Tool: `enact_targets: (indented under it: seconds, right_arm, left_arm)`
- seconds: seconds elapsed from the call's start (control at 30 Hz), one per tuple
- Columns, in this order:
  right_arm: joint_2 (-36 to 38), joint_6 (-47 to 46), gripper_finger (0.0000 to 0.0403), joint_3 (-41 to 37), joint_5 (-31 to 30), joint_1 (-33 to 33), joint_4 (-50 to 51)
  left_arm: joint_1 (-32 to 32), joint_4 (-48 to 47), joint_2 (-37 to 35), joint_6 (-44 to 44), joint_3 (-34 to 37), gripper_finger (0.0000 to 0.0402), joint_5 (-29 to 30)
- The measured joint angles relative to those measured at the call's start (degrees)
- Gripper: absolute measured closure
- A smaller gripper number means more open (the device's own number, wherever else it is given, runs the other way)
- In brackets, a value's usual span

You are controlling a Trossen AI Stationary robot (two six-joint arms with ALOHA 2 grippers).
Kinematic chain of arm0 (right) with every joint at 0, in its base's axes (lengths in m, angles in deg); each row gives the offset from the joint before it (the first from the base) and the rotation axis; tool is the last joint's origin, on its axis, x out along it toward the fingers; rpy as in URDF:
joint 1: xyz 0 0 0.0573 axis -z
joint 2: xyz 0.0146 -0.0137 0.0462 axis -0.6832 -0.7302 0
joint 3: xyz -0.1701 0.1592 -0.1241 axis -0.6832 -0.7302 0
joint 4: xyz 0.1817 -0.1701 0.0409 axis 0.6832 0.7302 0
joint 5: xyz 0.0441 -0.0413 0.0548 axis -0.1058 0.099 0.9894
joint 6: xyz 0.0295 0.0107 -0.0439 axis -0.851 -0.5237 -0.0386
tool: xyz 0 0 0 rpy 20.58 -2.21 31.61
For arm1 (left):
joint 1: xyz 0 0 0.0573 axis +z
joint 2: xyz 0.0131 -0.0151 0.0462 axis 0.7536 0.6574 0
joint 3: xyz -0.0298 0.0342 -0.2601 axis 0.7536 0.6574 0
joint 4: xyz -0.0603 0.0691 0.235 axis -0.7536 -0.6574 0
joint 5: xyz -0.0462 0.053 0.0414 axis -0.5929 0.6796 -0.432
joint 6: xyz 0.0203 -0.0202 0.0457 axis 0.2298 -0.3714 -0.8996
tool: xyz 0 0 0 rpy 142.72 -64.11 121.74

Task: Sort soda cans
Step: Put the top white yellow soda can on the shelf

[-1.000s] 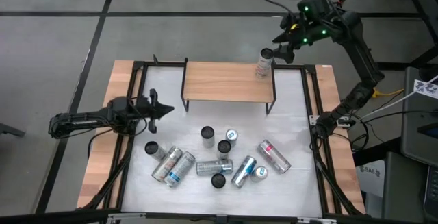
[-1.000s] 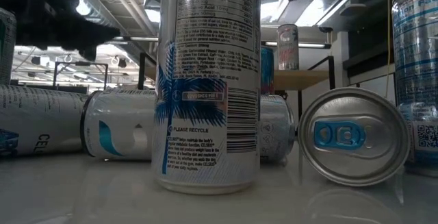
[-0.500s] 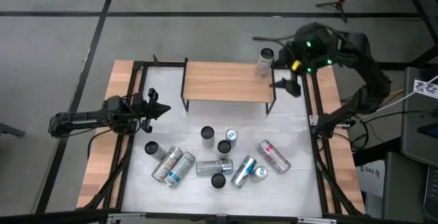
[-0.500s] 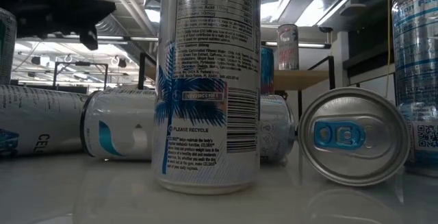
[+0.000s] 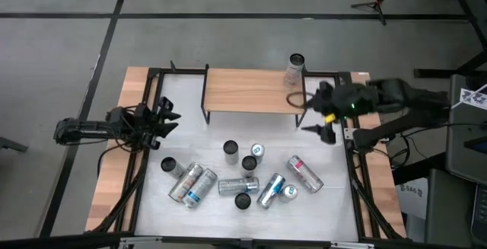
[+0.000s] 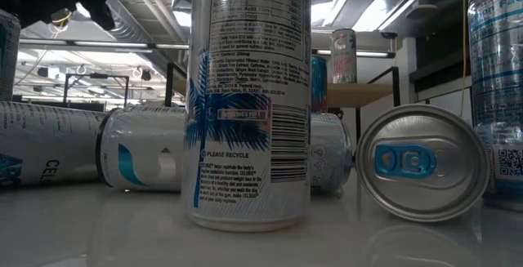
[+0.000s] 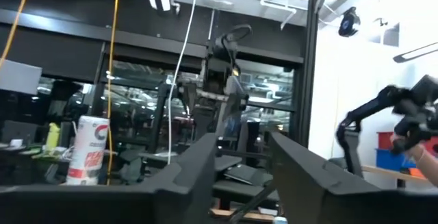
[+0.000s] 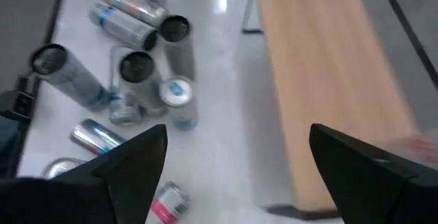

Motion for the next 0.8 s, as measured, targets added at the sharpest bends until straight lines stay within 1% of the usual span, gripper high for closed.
enact_targets:
  seconds: [0.17, 0.27, 0.37, 0.47, 0.6, 0.8]
  right_arm:
    - [7.0, -3.4, 0.0052, -14.7, -0.5, -3.2, -10.5]
    - [10.0, -5.1, 0.0052, -21.0, -1.6, -4.2, -14.6]
    - [11.9, -5.9, 0.0052, -25.6, -1.6, -4.0, -17.2]
    - [12.9, -6.1, 0.0052, -28.7, -1.6, -4.0, -19.0]
    - [12.9, -6.1, 0.0052, -30.3, -1.5, -4.0, -19.0]
    - [12.9, -5.8, 0.0052, -30.9, -1.5, -4.0, -19.0]
  left_arm:
    - [-2.4, 2.3, 7.0, -2.3, -3.3, 0.0223, 1.5]
    - [-3.5, 2.7, 12.8, -3.7, -6.7, 0.0208, 2.6]
    - [-4.2, 2.8, 19.6, -4.8, -11.4, 0.0199, 3.7]
    - [-4.7, 2.8, 26.9, -4.8, -16.9, 0.0194, 5.9]
    - [-4.7, 2.7, 36.2, -4.7, -25.0, 0.0193, 8.3]
    - [-4.7, 2.5, 48.6, -4.6, -37.1, 0.0193, 7.1]
